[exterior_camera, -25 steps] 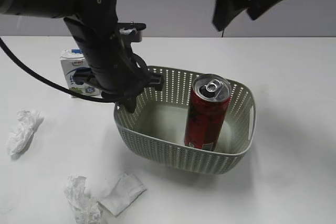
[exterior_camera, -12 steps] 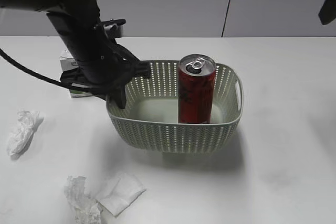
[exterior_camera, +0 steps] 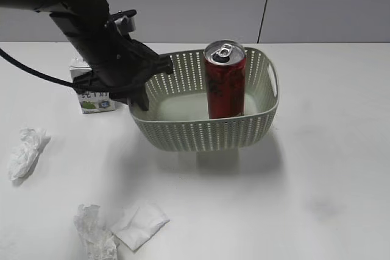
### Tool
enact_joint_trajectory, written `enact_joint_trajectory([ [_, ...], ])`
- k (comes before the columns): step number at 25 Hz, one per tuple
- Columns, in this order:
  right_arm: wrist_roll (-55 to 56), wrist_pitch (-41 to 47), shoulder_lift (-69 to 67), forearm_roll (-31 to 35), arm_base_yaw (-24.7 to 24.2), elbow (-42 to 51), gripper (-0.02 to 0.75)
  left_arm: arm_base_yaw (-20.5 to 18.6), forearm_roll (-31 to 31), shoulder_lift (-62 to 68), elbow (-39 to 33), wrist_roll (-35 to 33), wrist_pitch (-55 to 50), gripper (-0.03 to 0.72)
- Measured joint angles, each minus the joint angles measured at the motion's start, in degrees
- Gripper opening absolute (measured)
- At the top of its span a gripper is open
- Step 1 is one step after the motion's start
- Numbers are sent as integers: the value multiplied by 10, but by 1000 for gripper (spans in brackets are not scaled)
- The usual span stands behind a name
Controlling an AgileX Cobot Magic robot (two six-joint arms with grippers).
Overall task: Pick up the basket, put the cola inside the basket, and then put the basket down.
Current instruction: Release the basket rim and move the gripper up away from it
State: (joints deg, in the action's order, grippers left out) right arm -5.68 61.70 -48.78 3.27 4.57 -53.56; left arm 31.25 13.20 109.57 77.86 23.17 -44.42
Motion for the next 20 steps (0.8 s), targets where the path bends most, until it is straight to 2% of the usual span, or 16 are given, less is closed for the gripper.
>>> enact_joint_trajectory([
  [8,-1,-41,268,-3,0,194,594,-1,-4,73,73,7,-37,0],
  [12,-1,-61,379,-3,0,271,594,-2,-6,83,82,8,-27,1],
  [16,-1,-70,469,-4,0,295,594,-2,-7,84,84,8,-8,7],
  [20,-1,-72,490,-7,0,297,594,-2,-15,89,84,8,4,12],
])
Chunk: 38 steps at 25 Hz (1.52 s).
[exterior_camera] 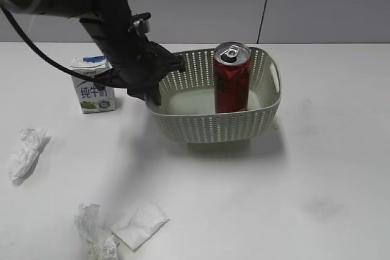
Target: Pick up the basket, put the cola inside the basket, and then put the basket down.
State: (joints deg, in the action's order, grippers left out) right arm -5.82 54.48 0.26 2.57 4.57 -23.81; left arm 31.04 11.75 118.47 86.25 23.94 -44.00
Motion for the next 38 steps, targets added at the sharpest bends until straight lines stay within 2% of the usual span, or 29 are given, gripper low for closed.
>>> enact_joint_trajectory([
  [4,0,-1,0,-1,0,0,594,0,-21,10,0,0,0,40],
  [7,0,-1,0,-2,0,0,594,0,-20,12,0,0,0,105],
  [10,0,-1,0,-2,0,0,592,0,-17,12,1,1,4,253],
  [14,0,-1,0,-2,0,0,592,0,-12,12,1,2,1,515],
  [16,0,-2,0,-2,0,0,592,-1,-11,10,1,2,-9,612],
  [19,0,-2,0,-2,0,0,592,-9,-8,-6,1,-5,-29,661],
  [23,1,-2,0,-2,0,0,592,-39,8,-65,1,-68,-68,671],
  [27,1,-2,0,-2,0,0,592,-110,12,-134,2,-132,-119,669],
  [33,1,-2,0,-2,0,0,592,-273,5,-202,6,-231,-201,642],
  [36,0,-2,0,-2,0,0,592,-344,-1,-206,6,-256,-245,629],
  [38,0,-2,0,-2,0,0,592,-367,-10,-208,6,-268,-253,620],
])
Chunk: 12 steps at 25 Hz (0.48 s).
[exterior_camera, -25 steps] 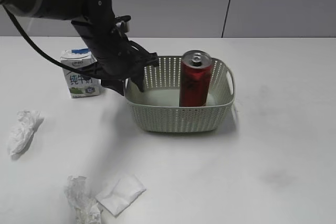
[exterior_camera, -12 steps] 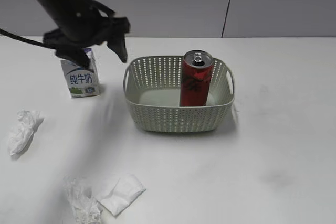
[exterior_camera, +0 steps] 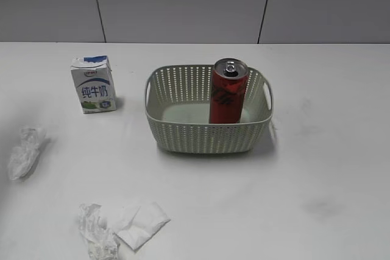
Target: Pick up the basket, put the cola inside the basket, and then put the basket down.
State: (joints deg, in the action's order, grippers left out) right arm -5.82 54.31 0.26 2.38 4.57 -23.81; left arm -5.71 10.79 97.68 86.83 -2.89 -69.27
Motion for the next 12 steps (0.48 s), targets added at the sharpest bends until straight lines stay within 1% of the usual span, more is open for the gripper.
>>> enact_joint_trajectory([
  [2,0,0,0,0,0,0,592,-3,-5,-9,-1,-23,-2,607],
  [4,0,-1,0,0,0,0,592,6,-5,-34,-11,-42,-2,597],
  [6,0,-1,0,0,0,0,592,18,-7,-70,-39,-52,-2,594],
  [8,0,-1,0,0,0,0,592,25,-8,-122,-80,-56,3,592],
  [12,0,-1,0,0,0,0,592,26,-10,-241,-203,-58,43,590],
])
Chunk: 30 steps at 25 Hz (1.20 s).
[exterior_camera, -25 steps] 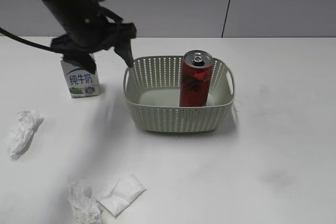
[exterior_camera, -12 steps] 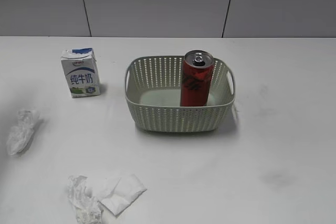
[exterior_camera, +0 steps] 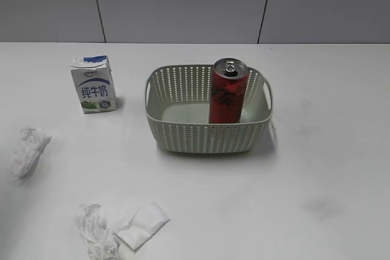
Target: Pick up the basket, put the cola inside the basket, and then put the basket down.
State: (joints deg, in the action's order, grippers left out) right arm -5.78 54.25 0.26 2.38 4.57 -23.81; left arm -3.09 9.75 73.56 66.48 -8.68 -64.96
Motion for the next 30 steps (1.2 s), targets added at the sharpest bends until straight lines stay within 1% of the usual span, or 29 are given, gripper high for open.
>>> enact_joint_trajectory([
  [5,0,0,0,0,0,0,591,0,-1,-149,-158,0,54,590],
  [9,0,0,0,0,0,0,591,0,-3,-260,-265,0,61,590],
  [13,0,0,0,0,0,0,591,0,-4,-362,-352,3,57,590],
  [18,0,-1,0,0,0,0,591,0,-9,-467,-362,4,54,589],
  [22,0,-1,0,0,0,0,591,0,-9,-536,-378,10,29,588],
  [30,0,-1,0,0,0,0,591,0,-15,-620,-379,32,25,570],
])
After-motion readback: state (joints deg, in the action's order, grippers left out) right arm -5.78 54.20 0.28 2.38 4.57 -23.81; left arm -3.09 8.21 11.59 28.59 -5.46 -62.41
